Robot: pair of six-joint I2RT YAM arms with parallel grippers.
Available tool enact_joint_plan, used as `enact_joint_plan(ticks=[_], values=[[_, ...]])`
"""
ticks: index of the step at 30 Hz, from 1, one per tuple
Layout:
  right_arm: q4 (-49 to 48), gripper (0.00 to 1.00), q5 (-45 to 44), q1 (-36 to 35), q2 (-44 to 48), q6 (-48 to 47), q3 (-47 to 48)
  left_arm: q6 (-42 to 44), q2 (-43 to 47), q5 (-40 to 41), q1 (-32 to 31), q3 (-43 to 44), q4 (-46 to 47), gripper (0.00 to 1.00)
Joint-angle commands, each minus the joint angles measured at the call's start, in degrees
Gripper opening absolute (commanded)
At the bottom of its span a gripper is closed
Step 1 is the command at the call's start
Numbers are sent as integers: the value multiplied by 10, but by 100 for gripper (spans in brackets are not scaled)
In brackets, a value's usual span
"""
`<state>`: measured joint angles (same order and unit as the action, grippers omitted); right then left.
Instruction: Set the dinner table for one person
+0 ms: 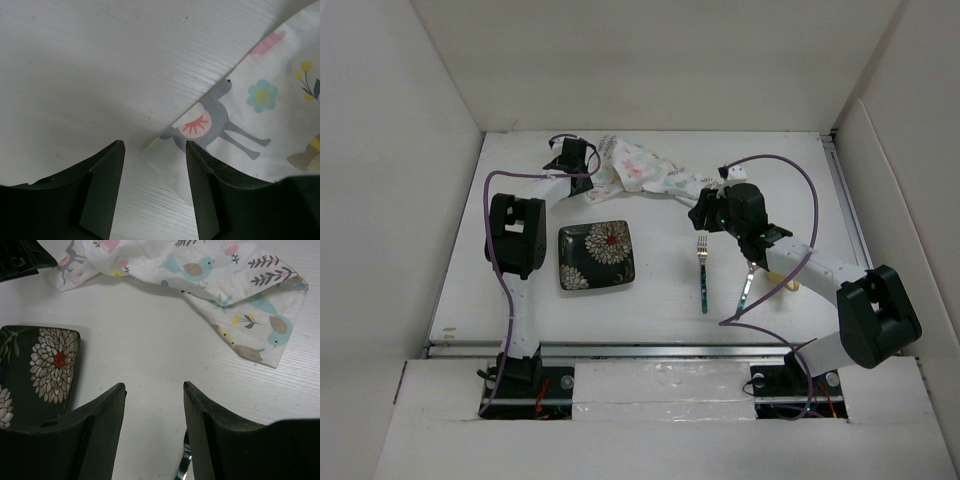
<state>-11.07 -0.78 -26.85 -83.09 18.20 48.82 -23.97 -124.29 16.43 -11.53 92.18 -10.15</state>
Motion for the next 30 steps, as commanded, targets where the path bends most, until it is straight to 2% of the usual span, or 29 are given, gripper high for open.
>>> enact_joint_plan(ticks=[1,5,8,14,16,19,20,22,23,24,30], values=[[-41,56,3,9,5,0,19,37,-6,25,-6,33,-29,48],[-50,56,30,21,-1,10,27,64,-29,60,-24,63,-61,47],[-54,55,36,27,-1,14,35,73,-48,71,-30,82,-84,40],[-52,56,45,33,2,11,43,83,-47,45,-30,71,-80,46],[-56,56,52,33,1,12,43,89,-57,37,-30,78,-86,44],[-66,56,62,33,6,16,39,88,-59,34,-30,82,-94,28],[-67,56,62,33,9,18,37,88,-59,34,-30,82,-93,19],[-65,56,61,33,20,18,37,88,-59,36,-30,82,-94,15],[-62,56,61,39,23,18,36,89,-59,36,-30,82,-94,4],[-62,56,60,39,28,18,33,89,-59,37,-30,83,-94,0],[-53,56,59,51,63,15,18,82,-40,17,-24,65,-76,0]])
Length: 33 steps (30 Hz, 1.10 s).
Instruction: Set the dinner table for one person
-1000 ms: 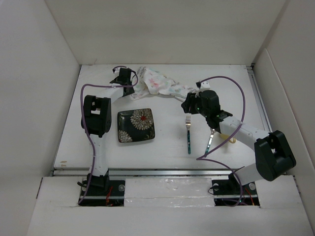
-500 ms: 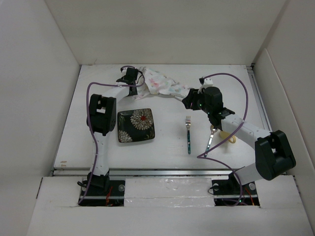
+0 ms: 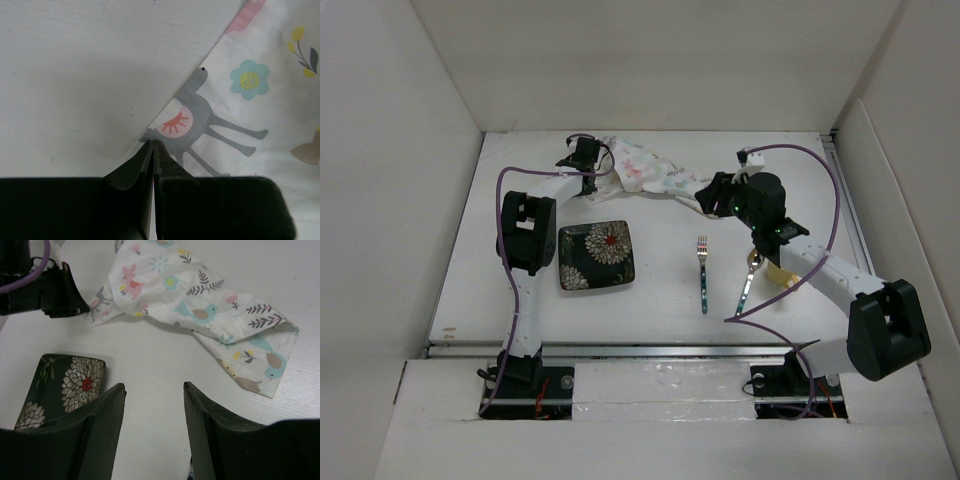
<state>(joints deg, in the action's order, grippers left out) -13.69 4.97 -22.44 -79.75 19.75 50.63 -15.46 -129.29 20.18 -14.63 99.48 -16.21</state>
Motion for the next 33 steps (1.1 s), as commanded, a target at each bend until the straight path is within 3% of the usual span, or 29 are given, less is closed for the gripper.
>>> enact_joint_plan(ticks=[1,2,3,4,5,7,11,13,15,16,18,27,33], values=[[-27,56,1,6,29,-1,0,-4,11,-21,7,-8,-15,0],[-27,56,2,6,30,-1,-3,-16,14,-23,14,-11,-14,1],[-28,56,3,6,30,-1,-5,-22,21,-35,14,-15,-14,12],[-30,56,6,6,28,-1,-9,-26,27,-42,21,-22,-3,33],[-33,56,10,6,27,-1,-11,-29,36,-51,22,-30,6,41],[-34,56,19,6,24,-1,-15,-34,60,-66,29,-57,26,49],[-34,56,27,6,22,-1,-19,-30,77,-83,36,-63,29,48],[-34,56,28,6,28,2,-22,-27,64,-79,36,-57,15,39],[-35,56,28,6,41,4,-27,-27,39,-74,36,-44,0,37],[-34,56,26,6,48,2,-28,-28,32,-72,36,-41,-14,29],[-33,56,21,6,69,2,-33,-33,27,-67,36,-45,-21,26],[-7,56,30,13,144,6,-26,-33,33,-92,36,-60,-18,33],[-9,56,41,13,158,9,-27,8,19,-44,4,-38,-44,23]])
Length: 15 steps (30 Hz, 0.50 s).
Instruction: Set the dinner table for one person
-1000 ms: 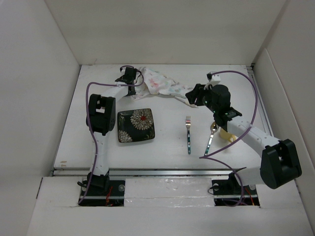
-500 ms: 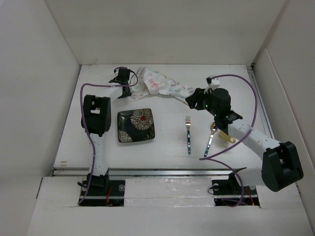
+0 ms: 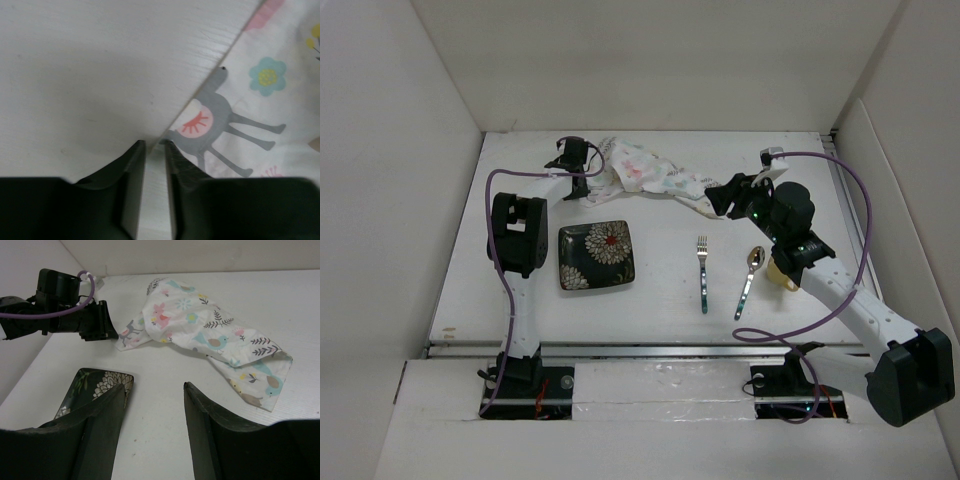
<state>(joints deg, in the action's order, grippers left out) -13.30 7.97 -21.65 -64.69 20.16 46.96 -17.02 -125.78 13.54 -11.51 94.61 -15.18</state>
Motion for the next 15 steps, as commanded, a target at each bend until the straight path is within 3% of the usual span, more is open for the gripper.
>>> enact_joint_plan(ticks=[1,6,11,15], values=[[-13,56,13,5,7,8,9,23,-18,31,-27,15,-58,16],[-11,56,14,5,22,9,5,27,-19,34,-33,18,-68,0],[-6,56,6,5,31,7,8,20,-4,32,-33,-7,-49,0],[-3,56,12,5,18,1,3,-5,46,-20,-14,11,-49,0]])
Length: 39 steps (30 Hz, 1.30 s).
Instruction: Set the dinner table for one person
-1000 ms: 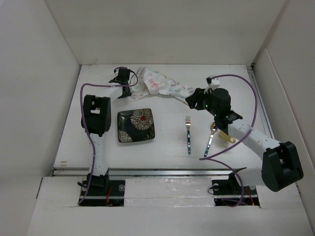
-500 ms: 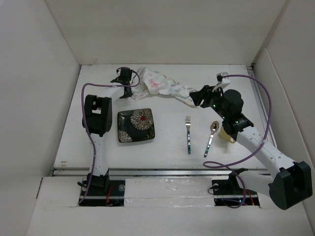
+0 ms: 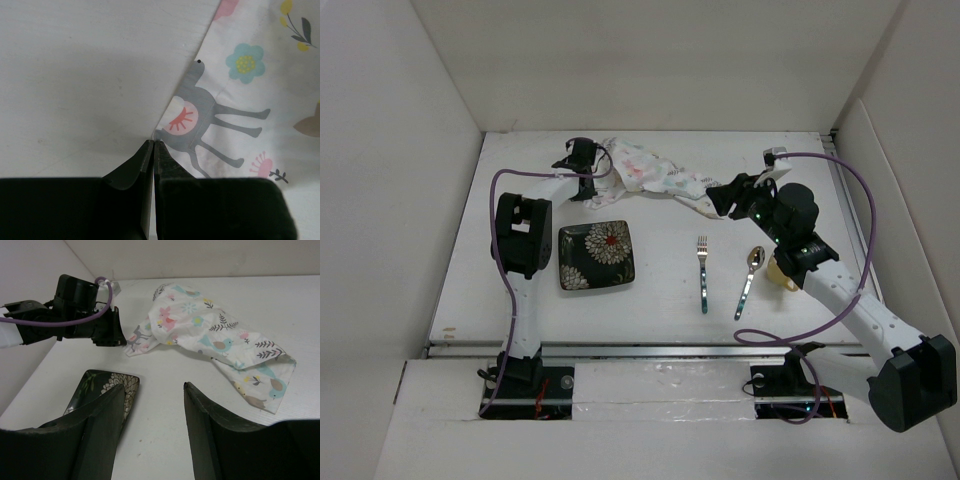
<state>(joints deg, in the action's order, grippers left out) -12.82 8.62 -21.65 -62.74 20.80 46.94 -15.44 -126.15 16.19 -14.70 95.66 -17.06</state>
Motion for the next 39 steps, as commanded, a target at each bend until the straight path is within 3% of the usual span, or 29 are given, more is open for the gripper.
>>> enact_joint_plan(ticks=[1,3,5,7,10,12,13,15,16,19,24,29,33,39], values=[[-8,55,7,5,-4,-5,2,-30,69,-70,24,3,-14,0],[-11,46,8,5,-15,-7,1,-62,140,-130,36,10,12,0],[-14,21,10,5,-33,-8,0,-80,182,-158,36,34,40,0],[-9,3,3,5,-46,-12,3,-100,242,-197,36,49,66,0],[-21,1,-10,5,-80,-11,3,-116,316,-218,30,59,108,0],[-28,6,-15,5,-121,-8,6,-122,365,-231,25,48,127,0],[-34,20,-17,5,-137,-7,10,-123,375,-237,25,44,143,0],[-52,37,-17,5,-170,-1,17,-124,405,-258,25,29,154,0],[-65,54,-15,5,-201,2,24,-124,412,-263,25,24,161,0],[-71,69,-10,-1,-258,4,55,-117,439,-276,25,3,187,0],[-91,74,40,-14,-323,4,100,-113,443,-318,25,-1,209,0],[-121,76,70,-70,-295,3,100,-119,420,-326,25,11,223,0],[-64,77,56,-113,-273,-39,147,-113,391,-276,19,24,228,0],[26,81,70,-130,-257,-85,235,-161,364,-223,83,120,208,0]])
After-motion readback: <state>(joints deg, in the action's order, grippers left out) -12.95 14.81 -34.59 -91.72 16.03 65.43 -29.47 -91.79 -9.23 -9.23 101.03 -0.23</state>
